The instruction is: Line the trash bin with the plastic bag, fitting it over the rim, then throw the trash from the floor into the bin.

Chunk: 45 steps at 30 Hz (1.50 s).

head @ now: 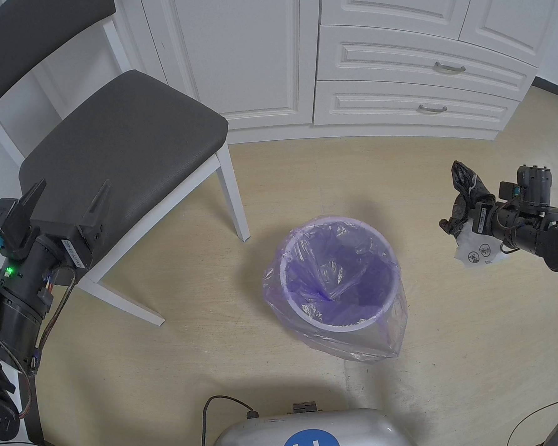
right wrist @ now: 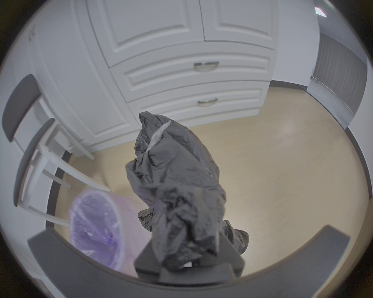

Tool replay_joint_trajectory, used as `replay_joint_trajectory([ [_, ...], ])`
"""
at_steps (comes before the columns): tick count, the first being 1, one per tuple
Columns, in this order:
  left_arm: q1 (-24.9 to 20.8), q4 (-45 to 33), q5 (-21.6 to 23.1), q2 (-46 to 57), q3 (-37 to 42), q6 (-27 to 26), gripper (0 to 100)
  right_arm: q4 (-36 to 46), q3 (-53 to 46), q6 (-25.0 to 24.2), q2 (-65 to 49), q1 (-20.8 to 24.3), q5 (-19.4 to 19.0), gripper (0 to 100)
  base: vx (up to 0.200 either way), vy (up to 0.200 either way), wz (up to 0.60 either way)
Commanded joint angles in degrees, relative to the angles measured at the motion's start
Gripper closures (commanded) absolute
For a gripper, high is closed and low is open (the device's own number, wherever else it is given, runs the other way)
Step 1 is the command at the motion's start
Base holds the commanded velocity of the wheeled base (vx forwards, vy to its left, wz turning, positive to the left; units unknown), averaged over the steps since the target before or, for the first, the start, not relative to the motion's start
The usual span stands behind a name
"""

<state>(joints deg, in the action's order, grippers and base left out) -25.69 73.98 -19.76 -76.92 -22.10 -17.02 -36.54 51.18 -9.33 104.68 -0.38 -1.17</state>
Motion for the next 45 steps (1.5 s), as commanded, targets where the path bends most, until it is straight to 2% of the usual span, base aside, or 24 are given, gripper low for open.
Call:
replay_joint_trajectory([
  [1,-0.2,0.5,0.0,1.1,0.1,-0.1,0,0.0,-5.6,0.8,-10.5,4.1,0.6,100,0.000,0.000,0.00],
  [8,-0.3,0.5,0.1,1.5,0.5,-0.2,0,-0.1,-7.6,1.9,-13.5,5.7,0.6,100,0.000,0.000,0.00],
  [14,-1.5,0.5,0.1,1.3,0.7,-0.2,0,-1.6,-9.5,2.1,-15.0,12.8,5.5,100,0.000,0.000,0.00],
  [24,-1.6,0.5,0.1,0.7,0.7,-0.3,0,-13.6,-10.9,1.7,-9.2,22.2,14.0,100,0.000,0.000,0.00],
  [34,-1.6,0.5,0.1,0.8,0.8,-0.3,0,-28.2,-12.7,-0.1,2.5,30.1,15.8,100,0.000,0.000,0.00],
  [36,-1.6,0.5,0.1,0.7,0.8,-0.3,0,-35.3,-12.3,-1.2,9.0,32.8,17.7,100,0.000,0.000,0.00],
  [40,-1.5,0.5,0.1,0.5,0.9,-0.3,0,-42.5,-12.0,-1.0,15.1,34.3,18.1,100,0.000,0.000,0.00],
  [45,-1.4,0.5,0.1,0.4,0.9,-0.3,0,-45.7,-11.4,-1.1,19.9,34.6,17.7,100,0.000,0.000,0.00],
])
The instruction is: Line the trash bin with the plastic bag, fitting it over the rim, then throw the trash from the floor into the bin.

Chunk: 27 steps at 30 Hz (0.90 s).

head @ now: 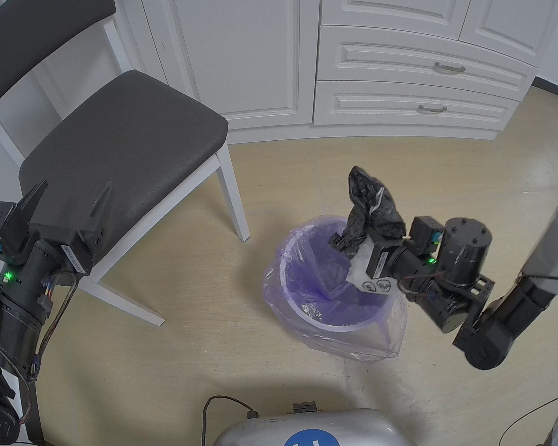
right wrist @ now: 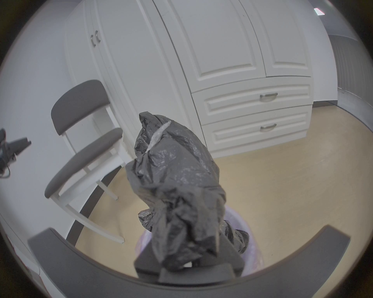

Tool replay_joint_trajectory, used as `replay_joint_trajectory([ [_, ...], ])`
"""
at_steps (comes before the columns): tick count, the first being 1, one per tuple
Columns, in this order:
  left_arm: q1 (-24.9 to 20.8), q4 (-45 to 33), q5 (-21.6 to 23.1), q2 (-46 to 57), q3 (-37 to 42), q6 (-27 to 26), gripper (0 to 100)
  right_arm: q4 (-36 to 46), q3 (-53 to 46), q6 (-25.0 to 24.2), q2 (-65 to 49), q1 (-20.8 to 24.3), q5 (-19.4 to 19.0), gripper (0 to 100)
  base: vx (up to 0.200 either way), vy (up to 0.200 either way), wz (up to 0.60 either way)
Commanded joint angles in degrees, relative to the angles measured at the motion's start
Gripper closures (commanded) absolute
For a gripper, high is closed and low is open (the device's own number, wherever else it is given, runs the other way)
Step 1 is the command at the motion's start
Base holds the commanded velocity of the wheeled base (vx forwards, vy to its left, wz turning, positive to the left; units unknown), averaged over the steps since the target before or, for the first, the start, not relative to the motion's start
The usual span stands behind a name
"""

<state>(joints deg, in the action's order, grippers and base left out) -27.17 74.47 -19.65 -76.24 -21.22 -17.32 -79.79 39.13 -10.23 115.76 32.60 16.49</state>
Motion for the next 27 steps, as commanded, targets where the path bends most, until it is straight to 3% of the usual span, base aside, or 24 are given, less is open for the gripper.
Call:
replay_joint_trajectory([
  [1,0.1,0.0,0.0,-0.4,0.1,0.0,0,-4.1,1.5,-0.3,11.0,1.6,0.0,100,0.000,0.000,0.00],
  [14,0.5,0.0,0.0,-0.3,0.0,0.1,0,-10.2,6.8,-0.3,22.4,-0.2,0.2,100,0.000,0.000,0.00],
  [18,0.5,0.0,0.0,-0.5,0.1,0.1,0,-10.2,7.1,-0.1,25.5,1.0,0.4,100,0.000,0.000,0.00],
  [21,0.5,0.0,0.0,-0.9,0.2,0.0,0,-10.2,8.0,-0.8,26.4,4.4,0.9,100,0.000,0.000,0.00],
  [27,0.4,0.0,0.0,-0.9,0.7,-0.1,0,-10.2,7.9,-4.1,24.0,8.1,3.0,100,0.000,0.000,0.00],
])
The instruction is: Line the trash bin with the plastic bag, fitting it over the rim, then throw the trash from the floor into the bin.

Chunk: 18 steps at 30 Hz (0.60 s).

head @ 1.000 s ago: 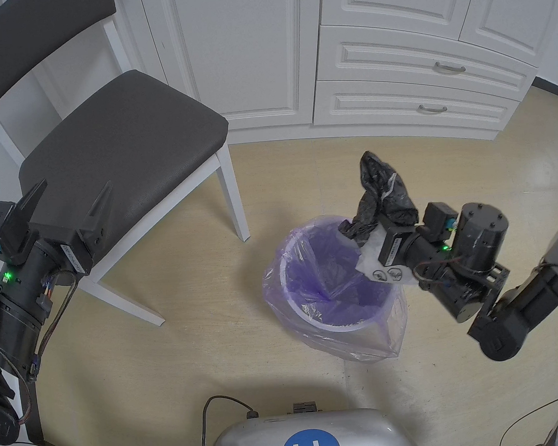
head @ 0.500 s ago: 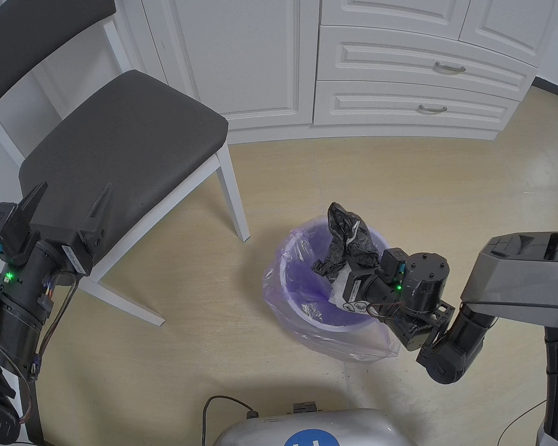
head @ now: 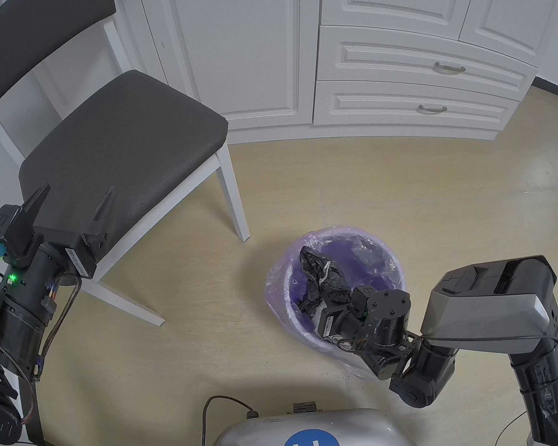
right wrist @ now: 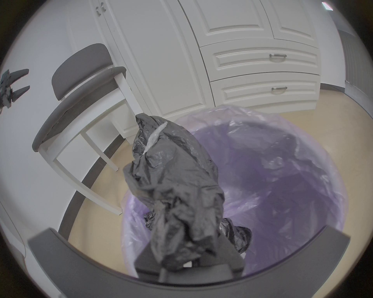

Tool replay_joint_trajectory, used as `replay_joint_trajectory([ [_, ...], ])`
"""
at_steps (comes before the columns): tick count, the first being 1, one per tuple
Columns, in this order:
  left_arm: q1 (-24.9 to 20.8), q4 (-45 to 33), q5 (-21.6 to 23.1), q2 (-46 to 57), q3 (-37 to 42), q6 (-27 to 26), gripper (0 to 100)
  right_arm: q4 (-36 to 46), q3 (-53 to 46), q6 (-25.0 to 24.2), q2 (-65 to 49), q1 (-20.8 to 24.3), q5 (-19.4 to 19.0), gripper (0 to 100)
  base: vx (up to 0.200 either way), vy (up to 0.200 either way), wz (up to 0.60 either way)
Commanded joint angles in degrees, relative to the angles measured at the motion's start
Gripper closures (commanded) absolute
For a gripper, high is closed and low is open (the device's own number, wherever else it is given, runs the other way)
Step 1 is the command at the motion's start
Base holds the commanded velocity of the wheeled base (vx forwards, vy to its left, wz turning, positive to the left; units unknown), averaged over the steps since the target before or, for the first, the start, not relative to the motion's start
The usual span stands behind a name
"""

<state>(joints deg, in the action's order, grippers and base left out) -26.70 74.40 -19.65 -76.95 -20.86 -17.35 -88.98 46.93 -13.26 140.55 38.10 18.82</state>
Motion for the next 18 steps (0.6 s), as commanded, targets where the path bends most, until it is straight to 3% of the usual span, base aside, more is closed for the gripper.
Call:
replay_joint_trajectory([
  [1,-0.1,0.0,0.0,-0.3,0.3,-0.1,0,-1.0,0.0,-1.1,-1.2,2.8,0.7,100,0.000,0.000,0.00],
  [18,-0.1,0.0,0.0,-0.7,0.5,-0.1,0,-1.0,4.2,-0.6,-2.0,-4.7,0.2,100,0.000,0.000,0.00],
])
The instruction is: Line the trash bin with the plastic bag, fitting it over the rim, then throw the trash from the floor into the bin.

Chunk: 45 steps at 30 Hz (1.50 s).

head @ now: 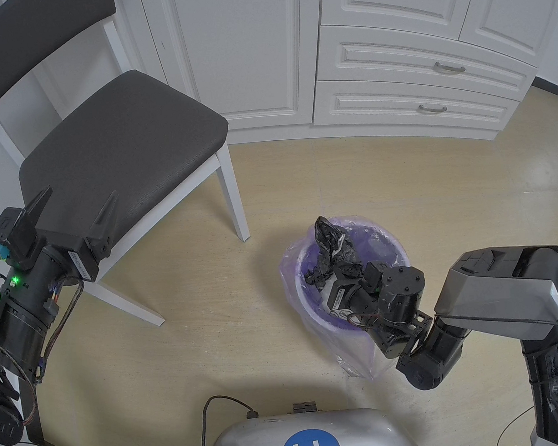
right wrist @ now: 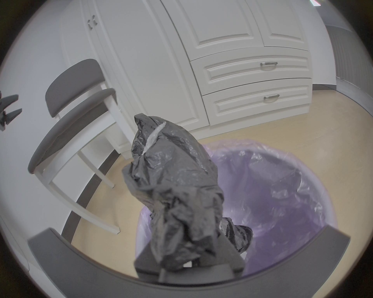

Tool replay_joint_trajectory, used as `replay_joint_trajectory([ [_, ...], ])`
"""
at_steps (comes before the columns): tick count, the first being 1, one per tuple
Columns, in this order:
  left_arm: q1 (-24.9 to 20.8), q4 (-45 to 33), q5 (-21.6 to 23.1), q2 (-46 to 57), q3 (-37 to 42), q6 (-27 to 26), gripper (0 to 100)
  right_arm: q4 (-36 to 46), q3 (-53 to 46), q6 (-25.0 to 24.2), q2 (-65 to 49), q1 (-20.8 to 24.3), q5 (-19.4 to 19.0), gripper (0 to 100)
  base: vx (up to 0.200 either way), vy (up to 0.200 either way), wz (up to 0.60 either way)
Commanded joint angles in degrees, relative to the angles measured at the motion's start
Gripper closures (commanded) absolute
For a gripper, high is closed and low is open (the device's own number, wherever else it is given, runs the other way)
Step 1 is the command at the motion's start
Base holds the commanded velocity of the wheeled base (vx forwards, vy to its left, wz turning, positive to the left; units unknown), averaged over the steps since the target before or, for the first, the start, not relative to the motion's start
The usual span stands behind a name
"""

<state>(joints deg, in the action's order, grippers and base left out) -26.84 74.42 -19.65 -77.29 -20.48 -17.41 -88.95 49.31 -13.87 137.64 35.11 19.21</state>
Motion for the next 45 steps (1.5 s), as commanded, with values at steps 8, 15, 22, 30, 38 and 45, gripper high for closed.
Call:
replay_joint_trajectory([
  [8,0.0,0.1,0.0,-0.4,0.3,-1.1,0,-1.0,4.4,-0.5,1.3,-3.1,0.1,100,0.000,0.000,0.00],
  [15,0.0,0.1,0.0,-0.1,0.4,-1.1,0,-1.0,8.7,0.1,8.9,-3.5,0.4,100,0.000,0.000,0.00],
  [22,-0.1,0.1,0.0,0.1,0.4,-1.1,0,-1.0,9.5,0.2,9.5,-3.7,1.4,100,0.000,0.000,0.00],
  [30,-0.2,0.1,0.0,0.4,0.5,-1.2,0,-1.0,9.6,0.2,8.6,-4.3,1.3,100,0.000,0.000,0.00],
  [38,-0.1,0.1,0.0,0.6,0.3,-1.2,0,0.4,2.9,0.3,-2.8,-4.3,0.9,100,0.000,0.000,0.00],
  [45,-0.1,0.1,0.0,0.6,0.4,-1.2,0,7.7,1.3,-0.5,-2.6,-4.3,0.4,100,0.000,0.000,0.00],
])
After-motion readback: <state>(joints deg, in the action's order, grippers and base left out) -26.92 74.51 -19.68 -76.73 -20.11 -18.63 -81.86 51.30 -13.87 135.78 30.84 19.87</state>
